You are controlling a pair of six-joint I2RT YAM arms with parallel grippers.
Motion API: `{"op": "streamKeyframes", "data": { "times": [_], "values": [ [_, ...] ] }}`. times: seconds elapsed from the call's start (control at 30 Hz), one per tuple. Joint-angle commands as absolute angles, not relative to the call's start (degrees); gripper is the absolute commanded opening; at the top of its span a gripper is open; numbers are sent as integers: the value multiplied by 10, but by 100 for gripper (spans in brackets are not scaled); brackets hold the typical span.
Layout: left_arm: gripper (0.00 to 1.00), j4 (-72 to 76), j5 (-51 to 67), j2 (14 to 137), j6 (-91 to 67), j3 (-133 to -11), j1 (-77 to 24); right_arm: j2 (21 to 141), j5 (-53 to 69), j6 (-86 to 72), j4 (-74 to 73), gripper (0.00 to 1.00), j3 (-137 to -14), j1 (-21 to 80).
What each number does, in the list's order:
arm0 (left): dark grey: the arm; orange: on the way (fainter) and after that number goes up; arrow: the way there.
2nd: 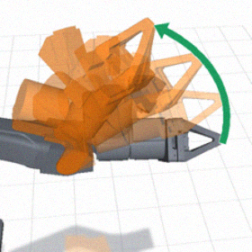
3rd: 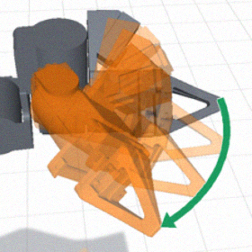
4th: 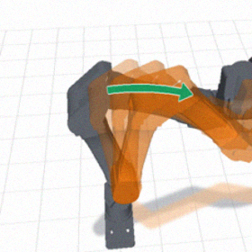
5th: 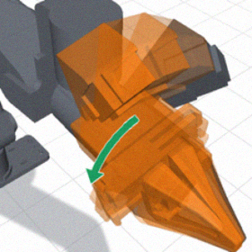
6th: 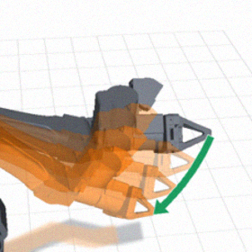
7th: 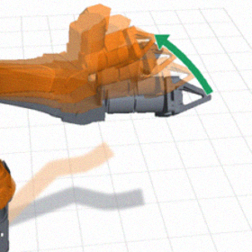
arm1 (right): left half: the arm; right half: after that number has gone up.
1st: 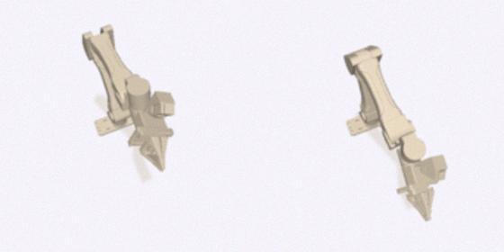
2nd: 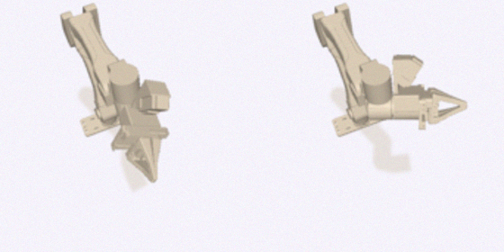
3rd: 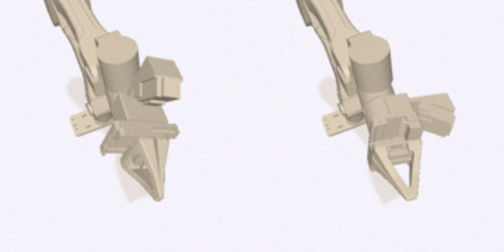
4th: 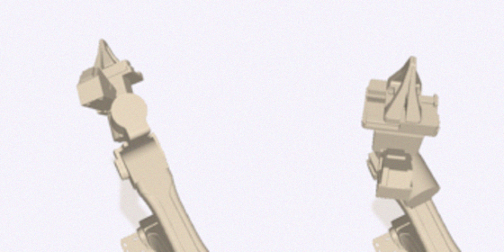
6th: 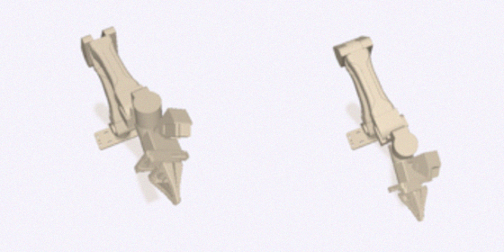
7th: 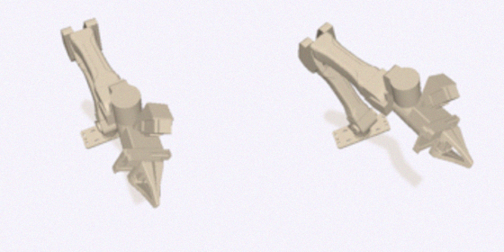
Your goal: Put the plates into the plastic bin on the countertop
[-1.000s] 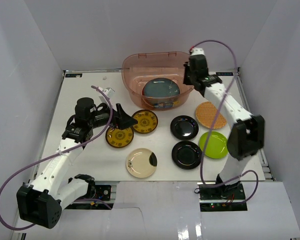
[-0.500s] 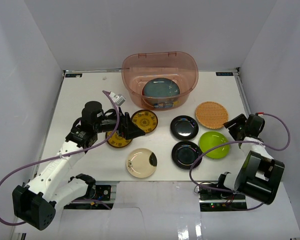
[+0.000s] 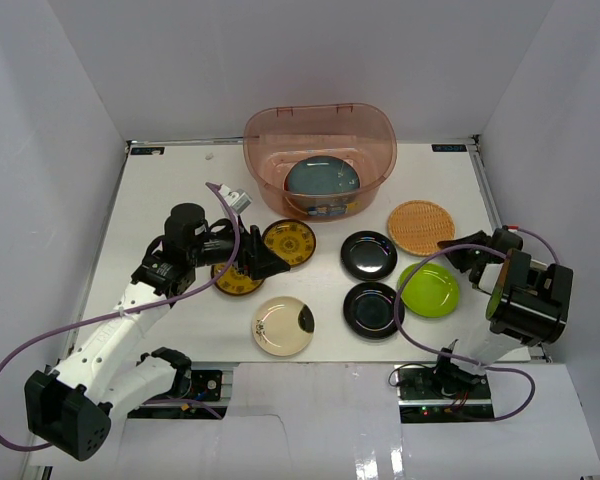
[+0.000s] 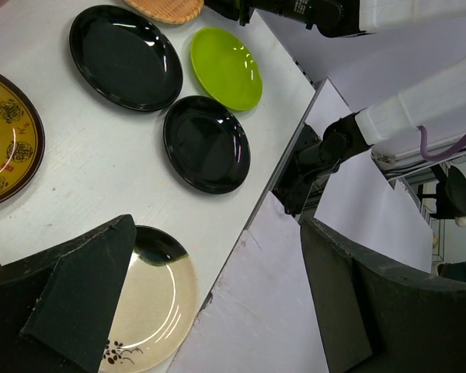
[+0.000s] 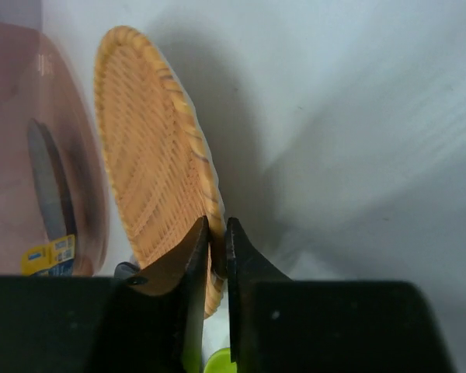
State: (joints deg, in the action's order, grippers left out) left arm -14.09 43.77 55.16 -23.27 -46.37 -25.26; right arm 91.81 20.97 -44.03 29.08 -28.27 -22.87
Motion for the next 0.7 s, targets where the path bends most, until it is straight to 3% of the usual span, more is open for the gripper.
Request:
{"op": "streamKeyframes", "data": {
  "times": [0.0, 0.03, 0.2, 0.37, 0.47, 0.67],
  "values": [
    [98, -150, 423, 545, -218, -464, -255, 902, 211, -493, 376, 12, -286, -231],
    [98, -152, 418, 544, -217, -464, -256, 883, 204, -496, 376, 8, -287, -231],
    [98, -170, 369, 545, -214, -472, -255, 721, 172, -494, 356, 8, -325, -229],
    [98, -185, 306, 543, -214, -478, -252, 645, 172, -493, 317, 8, -435, -168],
    [98, -188, 264, 541, -220, -475, -248, 660, 147, -448, 260, 8, -535, -80],
    [98, -199, 81, 498, -262, -458, -243, 859, 121, -349, 111, 8, -754, 83]
  ]
}}
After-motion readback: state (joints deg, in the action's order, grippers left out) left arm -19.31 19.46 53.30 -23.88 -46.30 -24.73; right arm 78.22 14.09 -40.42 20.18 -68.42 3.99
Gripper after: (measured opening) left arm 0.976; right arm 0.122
